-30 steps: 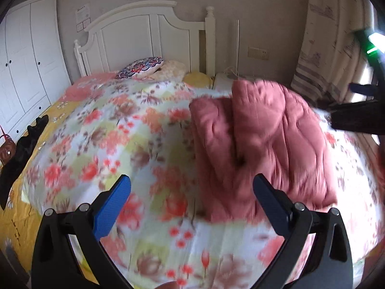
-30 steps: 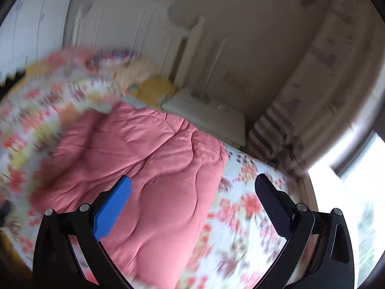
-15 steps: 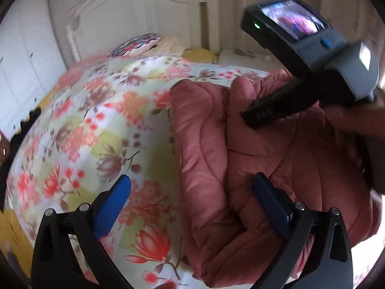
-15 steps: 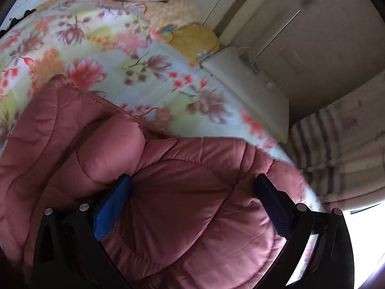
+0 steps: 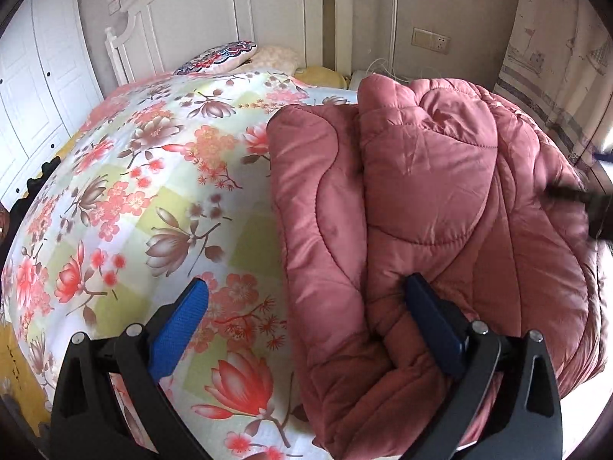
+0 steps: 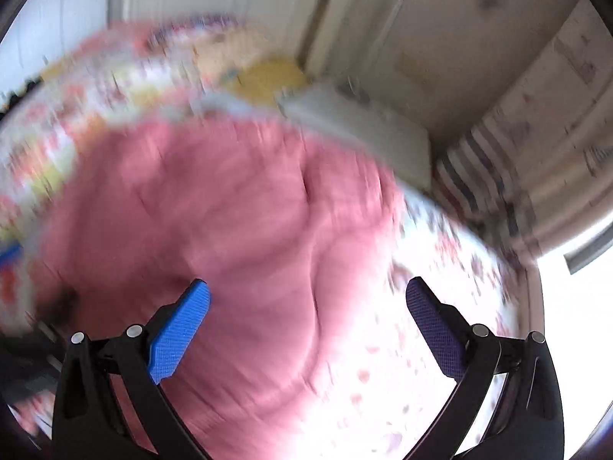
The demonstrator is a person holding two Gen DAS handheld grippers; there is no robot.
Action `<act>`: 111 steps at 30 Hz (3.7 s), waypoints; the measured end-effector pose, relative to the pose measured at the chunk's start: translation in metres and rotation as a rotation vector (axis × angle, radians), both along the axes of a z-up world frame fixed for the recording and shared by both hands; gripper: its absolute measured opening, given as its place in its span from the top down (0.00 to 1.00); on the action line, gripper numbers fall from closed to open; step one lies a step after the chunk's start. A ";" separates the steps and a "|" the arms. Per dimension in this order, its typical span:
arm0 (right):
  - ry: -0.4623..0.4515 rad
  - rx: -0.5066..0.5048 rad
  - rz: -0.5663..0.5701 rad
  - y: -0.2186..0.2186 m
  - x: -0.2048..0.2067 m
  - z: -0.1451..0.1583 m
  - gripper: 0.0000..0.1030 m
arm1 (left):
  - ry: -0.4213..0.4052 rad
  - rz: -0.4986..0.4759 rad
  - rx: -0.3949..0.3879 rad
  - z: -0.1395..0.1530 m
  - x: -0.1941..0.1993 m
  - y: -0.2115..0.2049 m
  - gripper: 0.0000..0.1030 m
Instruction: Fold large clothes
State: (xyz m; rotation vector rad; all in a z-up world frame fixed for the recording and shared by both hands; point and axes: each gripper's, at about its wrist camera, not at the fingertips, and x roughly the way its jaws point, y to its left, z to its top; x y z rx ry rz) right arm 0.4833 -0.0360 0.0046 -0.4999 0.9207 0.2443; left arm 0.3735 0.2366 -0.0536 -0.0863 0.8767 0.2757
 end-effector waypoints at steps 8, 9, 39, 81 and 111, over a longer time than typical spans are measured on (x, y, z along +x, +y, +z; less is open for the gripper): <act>-0.106 0.028 0.034 0.002 -0.032 0.006 0.04 | 0.012 0.019 0.013 -0.003 -0.002 0.009 0.02; -0.122 0.054 0.030 -0.007 -0.046 0.017 0.04 | 0.012 0.019 0.010 -0.003 -0.002 0.010 0.02; -0.057 -0.017 0.066 0.032 -0.052 -0.037 0.05 | -0.100 0.001 0.084 0.088 0.076 0.012 0.03; -0.155 0.363 -0.075 -0.040 -0.280 0.005 0.04 | -0.212 -0.083 -0.025 0.067 -0.208 -0.048 0.02; -0.158 0.344 -0.091 -0.040 -0.327 -0.001 0.04 | -0.196 -0.103 -0.011 0.065 -0.253 -0.081 0.02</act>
